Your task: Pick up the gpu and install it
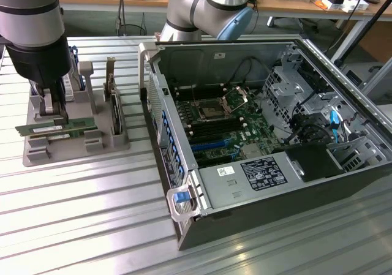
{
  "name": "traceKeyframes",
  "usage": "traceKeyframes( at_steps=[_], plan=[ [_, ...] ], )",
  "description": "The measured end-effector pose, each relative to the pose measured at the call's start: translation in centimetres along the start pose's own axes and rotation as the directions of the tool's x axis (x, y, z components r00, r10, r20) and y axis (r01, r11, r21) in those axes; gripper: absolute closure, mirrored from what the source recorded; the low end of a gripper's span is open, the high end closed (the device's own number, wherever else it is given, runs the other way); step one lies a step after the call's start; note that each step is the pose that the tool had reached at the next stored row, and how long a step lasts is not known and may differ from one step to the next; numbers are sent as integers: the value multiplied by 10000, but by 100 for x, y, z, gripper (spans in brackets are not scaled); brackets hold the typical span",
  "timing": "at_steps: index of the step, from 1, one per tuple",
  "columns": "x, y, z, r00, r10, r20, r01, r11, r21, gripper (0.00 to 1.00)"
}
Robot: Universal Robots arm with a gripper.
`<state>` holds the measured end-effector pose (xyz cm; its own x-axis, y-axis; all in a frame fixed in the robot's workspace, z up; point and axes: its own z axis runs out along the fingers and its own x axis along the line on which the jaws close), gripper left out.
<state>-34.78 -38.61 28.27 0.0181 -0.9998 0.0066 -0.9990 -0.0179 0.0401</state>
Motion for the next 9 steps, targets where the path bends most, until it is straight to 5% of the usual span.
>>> traceKeyframes(
  at_steps=[9],
  plan=[
    [1,6,-141,10000,-2,33,2,10000,0,88]
  ],
)
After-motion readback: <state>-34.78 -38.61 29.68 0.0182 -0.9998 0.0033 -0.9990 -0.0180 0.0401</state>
